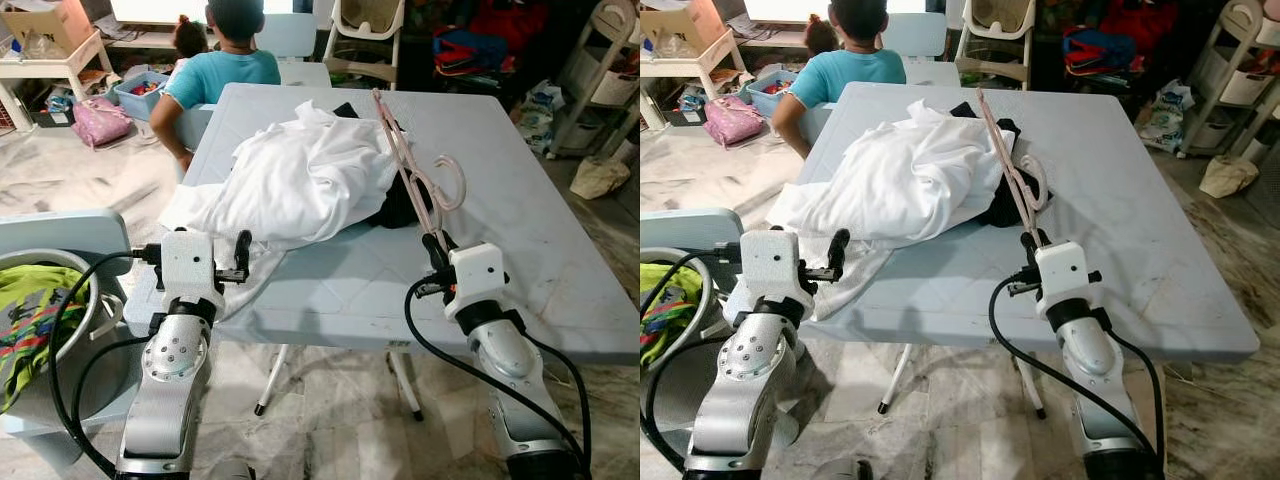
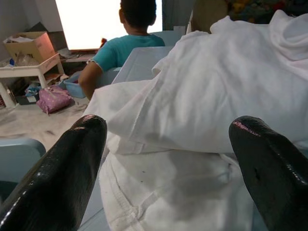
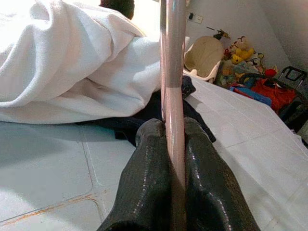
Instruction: Hang hanger
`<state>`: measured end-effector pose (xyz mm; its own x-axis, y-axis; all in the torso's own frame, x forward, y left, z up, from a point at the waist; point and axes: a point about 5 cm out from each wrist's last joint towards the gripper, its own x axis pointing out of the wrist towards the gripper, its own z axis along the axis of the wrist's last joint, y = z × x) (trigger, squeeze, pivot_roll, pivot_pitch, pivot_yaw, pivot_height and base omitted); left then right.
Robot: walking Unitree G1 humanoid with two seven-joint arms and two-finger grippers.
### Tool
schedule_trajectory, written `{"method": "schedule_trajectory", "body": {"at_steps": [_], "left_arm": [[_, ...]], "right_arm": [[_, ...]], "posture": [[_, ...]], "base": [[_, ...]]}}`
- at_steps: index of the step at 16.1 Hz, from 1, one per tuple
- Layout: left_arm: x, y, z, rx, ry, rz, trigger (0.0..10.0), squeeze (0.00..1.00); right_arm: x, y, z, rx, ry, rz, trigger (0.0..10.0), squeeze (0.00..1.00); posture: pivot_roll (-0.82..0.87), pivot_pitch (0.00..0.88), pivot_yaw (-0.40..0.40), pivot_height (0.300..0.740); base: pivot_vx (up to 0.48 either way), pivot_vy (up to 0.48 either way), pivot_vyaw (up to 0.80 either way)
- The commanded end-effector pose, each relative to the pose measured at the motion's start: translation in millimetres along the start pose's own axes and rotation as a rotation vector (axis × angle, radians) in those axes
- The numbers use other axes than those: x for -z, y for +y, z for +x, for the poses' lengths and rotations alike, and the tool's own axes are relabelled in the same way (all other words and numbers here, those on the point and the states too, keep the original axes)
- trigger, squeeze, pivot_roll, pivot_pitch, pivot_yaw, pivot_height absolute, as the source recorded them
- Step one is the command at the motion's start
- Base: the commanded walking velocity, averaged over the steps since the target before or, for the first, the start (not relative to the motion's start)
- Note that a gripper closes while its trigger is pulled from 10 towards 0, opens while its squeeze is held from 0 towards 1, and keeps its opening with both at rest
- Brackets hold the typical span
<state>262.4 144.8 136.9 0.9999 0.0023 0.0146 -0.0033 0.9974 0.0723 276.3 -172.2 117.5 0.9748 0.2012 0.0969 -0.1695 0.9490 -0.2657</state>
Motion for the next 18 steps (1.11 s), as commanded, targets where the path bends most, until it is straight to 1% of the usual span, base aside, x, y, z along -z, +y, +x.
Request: {"method": "schedule_trajectory", "body": {"at_steps": [1,3,9,12,13,18], "left_arm": [[1.9,-1.1,0.7,0.003,0.005,0.007,10.0,0.0],[2.1,-3.0,1.4,-0.001,0.008,-0.009,10.0,0.0],[2.4,-3.2,3.3,-0.001,0.008,0.0,10.0,0.0],[2.2,-3.8,3.8,0.0,0.005,0.008,10.0,0.0],[1.4,-3.9,4.2,0.001,-0.003,0.027,10.0,0.0],[-0.1,-5.6,4.6,0.009,-0.014,0.021,10.0,0.0]], "right_arm": [[9.1,1.6,-1.8,0.001,0.045,0.022,10.0,0.0],[9.6,2.7,-2.3,0.0,0.047,0.023,10.0,0.0],[9.5,2.3,0.1,0.001,0.043,0.024,10.0,0.0],[9.2,2.6,1.3,0.0,0.041,0.024,10.0,0.0],[9.0,1.8,2.2,0.001,0.039,0.024,10.0,0.0],[8.9,1.2,2.7,0.002,0.036,0.024,10.0,0.0]], "posture": [[0.03,0.022,-0.019,0.74],[0.02,0.015,-0.018,0.74],[0.03,0.007,-0.018,0.74],[0.03,0.001,-0.019,0.74],[0.03,0.0,-0.019,0.74],[0.03,0.0,-0.021,0.74]], "base": [[0.0,0.0,0.0],[0.0,0.0,0.0],[0.0,0.0,0.0],[0.0,0.324,0.0],[0.0,0.0,0.0],[0.0,0.0,0.0]]}}
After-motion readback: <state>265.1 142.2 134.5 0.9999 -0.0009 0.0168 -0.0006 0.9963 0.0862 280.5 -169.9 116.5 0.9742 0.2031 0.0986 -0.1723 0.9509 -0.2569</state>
